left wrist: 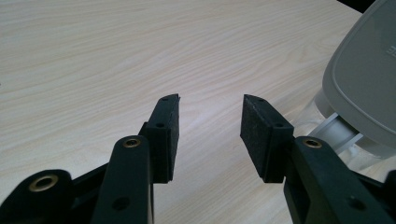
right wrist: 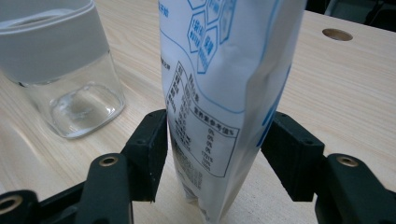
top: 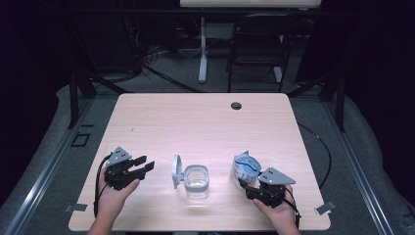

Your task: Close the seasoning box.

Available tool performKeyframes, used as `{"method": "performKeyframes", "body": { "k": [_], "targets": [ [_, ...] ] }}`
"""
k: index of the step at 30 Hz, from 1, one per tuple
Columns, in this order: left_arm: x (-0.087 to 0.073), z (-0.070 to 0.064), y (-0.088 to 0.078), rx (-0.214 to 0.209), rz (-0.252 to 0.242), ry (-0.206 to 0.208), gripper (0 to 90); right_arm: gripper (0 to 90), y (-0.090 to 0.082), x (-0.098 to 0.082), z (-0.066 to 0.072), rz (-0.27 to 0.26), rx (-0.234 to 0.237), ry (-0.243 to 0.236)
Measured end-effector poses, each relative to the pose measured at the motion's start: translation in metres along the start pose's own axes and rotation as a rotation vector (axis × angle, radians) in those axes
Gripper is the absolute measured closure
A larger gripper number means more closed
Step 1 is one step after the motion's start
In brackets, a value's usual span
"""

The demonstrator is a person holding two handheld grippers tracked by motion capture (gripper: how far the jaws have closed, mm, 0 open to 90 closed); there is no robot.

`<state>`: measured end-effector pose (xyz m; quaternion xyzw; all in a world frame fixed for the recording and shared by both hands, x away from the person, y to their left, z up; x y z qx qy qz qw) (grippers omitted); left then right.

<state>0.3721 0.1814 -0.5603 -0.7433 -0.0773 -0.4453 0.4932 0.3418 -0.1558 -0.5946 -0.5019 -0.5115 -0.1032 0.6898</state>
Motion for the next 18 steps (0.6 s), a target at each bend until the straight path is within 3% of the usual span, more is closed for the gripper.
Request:
{"method": "performKeyframes", "body": {
  "k": [18],
  "targets": [
    [-0.001,0.001,0.001,-0.001,0.005,0.003,57.7,41.5,0.018,-0.013,0.001,0.043,-0.014,-0.010]
  ]
}}
Point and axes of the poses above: each handheld gripper's, and its own axes: y roughly forward along the jaws, x roughly out of its top, z roughly to its left, the point moved 10 cm from there along y, roughly forward along the jaws, and after that the axes turned 8 degrees about z, right-handed, at the moved point
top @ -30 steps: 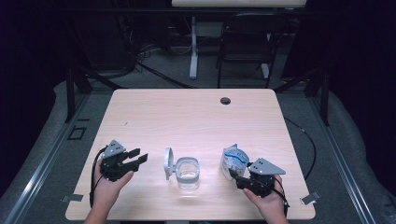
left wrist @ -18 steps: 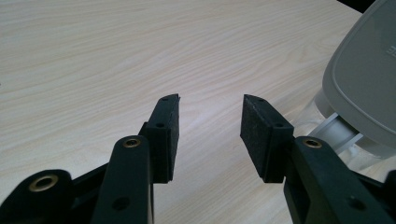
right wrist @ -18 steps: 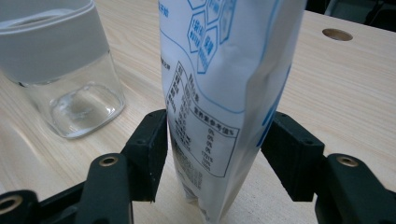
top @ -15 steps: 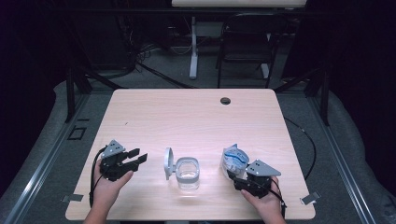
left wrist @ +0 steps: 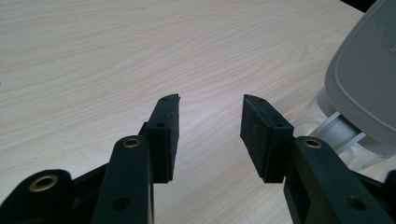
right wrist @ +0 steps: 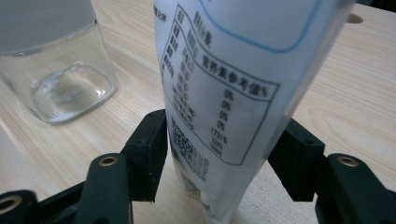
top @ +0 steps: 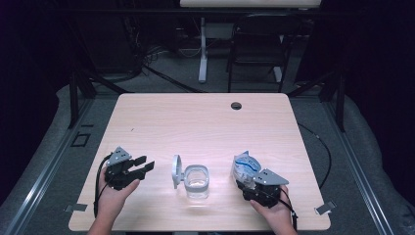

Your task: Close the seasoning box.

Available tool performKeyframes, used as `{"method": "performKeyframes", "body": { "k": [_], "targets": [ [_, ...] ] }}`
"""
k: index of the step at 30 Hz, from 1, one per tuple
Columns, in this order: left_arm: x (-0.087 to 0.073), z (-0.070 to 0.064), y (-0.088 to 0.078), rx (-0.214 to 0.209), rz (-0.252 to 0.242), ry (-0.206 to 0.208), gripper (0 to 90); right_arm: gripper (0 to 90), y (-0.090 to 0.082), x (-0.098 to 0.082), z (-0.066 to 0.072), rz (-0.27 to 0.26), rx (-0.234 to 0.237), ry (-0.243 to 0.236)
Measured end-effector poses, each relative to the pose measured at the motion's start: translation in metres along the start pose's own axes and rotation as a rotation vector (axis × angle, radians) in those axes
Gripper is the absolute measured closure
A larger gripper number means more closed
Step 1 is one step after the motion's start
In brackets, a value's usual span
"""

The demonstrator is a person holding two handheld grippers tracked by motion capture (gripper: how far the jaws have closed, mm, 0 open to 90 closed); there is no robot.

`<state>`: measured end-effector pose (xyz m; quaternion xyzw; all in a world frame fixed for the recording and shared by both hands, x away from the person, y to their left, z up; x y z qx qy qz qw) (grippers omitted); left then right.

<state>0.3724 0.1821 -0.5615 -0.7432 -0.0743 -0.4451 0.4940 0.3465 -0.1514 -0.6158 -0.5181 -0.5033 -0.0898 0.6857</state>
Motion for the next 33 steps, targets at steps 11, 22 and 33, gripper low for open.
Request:
{"method": "performKeyframes", "body": {
  "k": [11,22,33],
  "targets": [
    [0.000,0.001,0.000,0.003,0.000,-0.002,57.7,41.9,0.005,-0.002,0.000,-0.009,-0.007,0.009],
    [-0.001,0.002,0.000,0.003,0.005,-0.002,57.7,42.0,0.010,-0.008,0.000,0.018,-0.012,0.004],
    [-0.001,0.002,0.000,0.004,0.003,-0.003,57.7,43.9,0.012,-0.008,0.001,0.010,-0.005,0.014]
  ]
}}
Point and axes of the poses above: each handheld gripper's, and its own axes: y roughly forward along the jaws, x roughly out of its top, z roughly to its left, the point moved 10 cm from there along y, roughly forward along the jaws, and after that the axes turned 8 degrees about z, right-handed, at the moved point
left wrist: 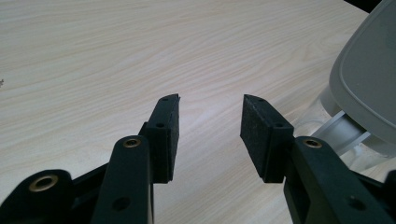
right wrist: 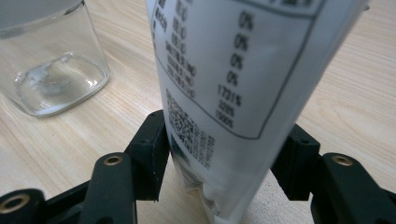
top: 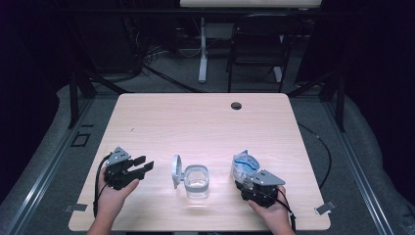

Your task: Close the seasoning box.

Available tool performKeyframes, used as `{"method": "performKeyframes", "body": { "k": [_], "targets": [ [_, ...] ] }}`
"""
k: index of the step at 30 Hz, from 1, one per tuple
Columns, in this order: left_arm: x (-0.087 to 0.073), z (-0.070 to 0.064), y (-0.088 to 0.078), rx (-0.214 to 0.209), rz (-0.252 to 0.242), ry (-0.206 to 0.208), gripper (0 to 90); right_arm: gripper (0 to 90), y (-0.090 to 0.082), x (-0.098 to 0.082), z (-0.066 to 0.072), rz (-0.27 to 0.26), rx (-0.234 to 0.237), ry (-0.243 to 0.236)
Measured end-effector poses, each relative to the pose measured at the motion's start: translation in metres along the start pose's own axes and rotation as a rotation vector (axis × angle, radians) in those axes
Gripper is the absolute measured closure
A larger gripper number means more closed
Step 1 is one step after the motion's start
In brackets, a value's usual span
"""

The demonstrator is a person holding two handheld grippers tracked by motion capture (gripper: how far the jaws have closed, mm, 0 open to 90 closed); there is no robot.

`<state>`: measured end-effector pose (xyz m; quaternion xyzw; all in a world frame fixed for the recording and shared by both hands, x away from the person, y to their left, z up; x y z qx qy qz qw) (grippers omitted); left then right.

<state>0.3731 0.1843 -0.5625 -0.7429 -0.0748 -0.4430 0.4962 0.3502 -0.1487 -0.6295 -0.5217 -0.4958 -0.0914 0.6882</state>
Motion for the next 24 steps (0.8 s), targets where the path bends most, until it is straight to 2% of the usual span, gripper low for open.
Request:
{"method": "performKeyframes", "body": {
  "k": [8,11,24],
  "targets": [
    [-0.0002,-0.0004,0.0002,-0.001,0.000,-0.003,57.7,43.9,-0.0001,-0.0004,-0.0006,0.004,-0.002,-0.013],
    [-0.0002,-0.0003,0.0003,-0.001,0.001,-0.002,57.7,43.9,0.0004,-0.0005,-0.0009,0.003,-0.006,-0.031],
    [0.0000,0.0001,0.0001,0.000,-0.004,-0.003,57.7,44.9,0.0001,-0.0012,-0.0003,-0.006,0.004,-0.015]
  ]
}}
Point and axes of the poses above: each handheld gripper's, and its own axes: y roughly forward along the jaws, x roughly out of its top, z roughly to its left, the point moved 10 cm from there along y, roughly forward along the jaws, and after that the axes turned 8 degrees about z, right-handed, at the moved point
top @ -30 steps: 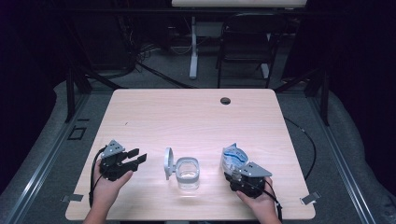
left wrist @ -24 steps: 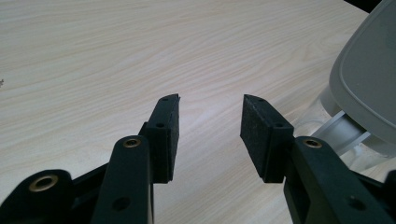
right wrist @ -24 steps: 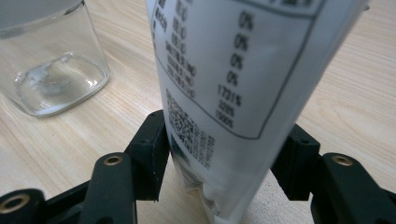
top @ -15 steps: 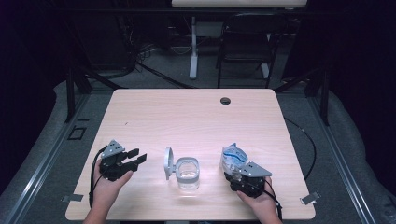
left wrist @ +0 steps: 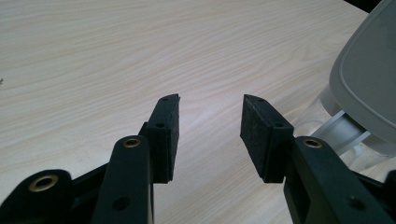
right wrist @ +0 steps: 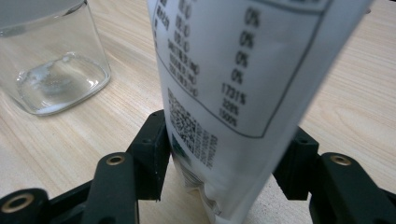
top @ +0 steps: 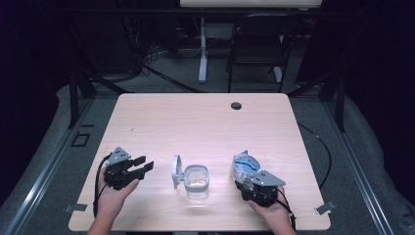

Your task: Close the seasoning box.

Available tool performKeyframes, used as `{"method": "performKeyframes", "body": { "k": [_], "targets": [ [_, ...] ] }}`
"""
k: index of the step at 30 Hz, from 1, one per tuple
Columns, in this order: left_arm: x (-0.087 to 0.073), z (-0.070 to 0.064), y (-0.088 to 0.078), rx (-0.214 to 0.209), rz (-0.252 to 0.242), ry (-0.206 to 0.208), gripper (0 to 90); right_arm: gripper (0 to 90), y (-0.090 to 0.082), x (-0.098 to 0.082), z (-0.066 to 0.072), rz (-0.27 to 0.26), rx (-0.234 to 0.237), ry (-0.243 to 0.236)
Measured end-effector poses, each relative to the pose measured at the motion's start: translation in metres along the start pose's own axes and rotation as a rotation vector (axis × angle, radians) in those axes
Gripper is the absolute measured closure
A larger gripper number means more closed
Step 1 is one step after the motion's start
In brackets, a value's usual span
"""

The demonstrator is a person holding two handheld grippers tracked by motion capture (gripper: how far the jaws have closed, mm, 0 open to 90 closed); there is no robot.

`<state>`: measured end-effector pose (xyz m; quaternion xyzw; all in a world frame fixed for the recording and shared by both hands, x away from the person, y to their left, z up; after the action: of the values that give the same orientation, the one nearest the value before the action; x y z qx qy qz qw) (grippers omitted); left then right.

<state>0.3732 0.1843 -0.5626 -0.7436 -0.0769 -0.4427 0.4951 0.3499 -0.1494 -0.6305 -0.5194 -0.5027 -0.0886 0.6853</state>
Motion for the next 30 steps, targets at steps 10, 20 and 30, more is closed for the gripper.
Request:
{"method": "performKeyframes", "body": {
  "k": [10,20,30],
  "targets": [
    [-0.0003,0.0003,0.0001,0.001,0.001,-0.004,57.7,45.9,-0.0006,-0.0004,0.0000,0.007,0.005,-0.005],
    [0.0002,0.0010,-0.0009,0.003,-0.003,-0.009,57.7,47.1,-0.0006,-0.0001,-0.0003,0.004,-0.001,-0.008],
    [0.0007,0.0016,-0.0017,0.005,-0.005,-0.004,57.7,48.0,-0.0008,0.0002,0.0001,0.003,-0.001,-0.011]
  ]
}}
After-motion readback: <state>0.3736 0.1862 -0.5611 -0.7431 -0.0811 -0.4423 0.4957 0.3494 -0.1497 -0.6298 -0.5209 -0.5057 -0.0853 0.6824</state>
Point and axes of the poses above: each handheld gripper's, and its own axes: y roughly forward along the jaws, x roughly out of its top, z roughly to its left, the point moved 10 cm from there along y, roughly forward along the jaws, and after that the axes turned 8 degrees about z, right-handed, at the moved point
